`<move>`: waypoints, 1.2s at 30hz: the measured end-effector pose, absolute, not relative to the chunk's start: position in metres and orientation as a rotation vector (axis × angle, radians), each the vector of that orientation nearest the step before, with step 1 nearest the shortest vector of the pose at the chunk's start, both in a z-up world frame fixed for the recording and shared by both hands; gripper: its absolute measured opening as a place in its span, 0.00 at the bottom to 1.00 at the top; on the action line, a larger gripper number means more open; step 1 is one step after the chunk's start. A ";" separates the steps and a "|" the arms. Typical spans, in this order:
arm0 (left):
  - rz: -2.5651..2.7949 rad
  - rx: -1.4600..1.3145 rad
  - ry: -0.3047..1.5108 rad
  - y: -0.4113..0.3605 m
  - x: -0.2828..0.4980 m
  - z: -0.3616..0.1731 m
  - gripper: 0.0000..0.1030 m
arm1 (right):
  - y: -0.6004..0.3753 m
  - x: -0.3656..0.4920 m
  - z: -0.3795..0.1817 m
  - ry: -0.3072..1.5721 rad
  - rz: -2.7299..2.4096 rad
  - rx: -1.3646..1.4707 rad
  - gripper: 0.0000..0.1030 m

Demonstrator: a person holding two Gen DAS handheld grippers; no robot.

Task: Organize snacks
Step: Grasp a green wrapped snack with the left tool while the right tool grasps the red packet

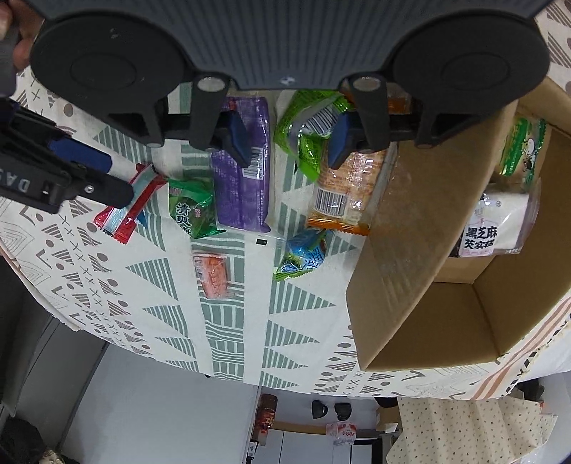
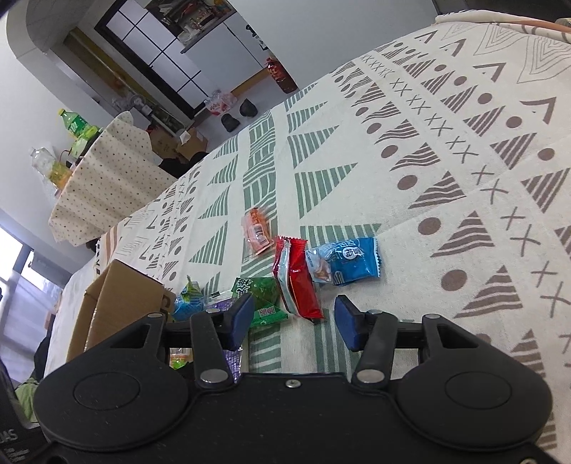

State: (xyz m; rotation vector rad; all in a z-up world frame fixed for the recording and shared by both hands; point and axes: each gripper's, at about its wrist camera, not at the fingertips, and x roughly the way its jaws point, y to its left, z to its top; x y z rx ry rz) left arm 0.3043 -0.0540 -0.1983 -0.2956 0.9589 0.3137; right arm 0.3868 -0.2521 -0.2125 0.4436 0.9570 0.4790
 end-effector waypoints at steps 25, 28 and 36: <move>0.276 -0.338 0.898 -0.034 0.332 -0.161 0.11 | -0.234 0.405 -0.230 0.927 0.438 0.428 0.31; 0.276 -0.323 0.887 -0.037 0.332 -0.152 0.11 | -0.232 0.402 -0.226 0.922 0.474 0.417 0.19; 0.304 -0.295 0.854 -0.045 0.325 -0.140 0.11 | -0.240 0.396 -0.213 0.914 0.495 0.432 0.17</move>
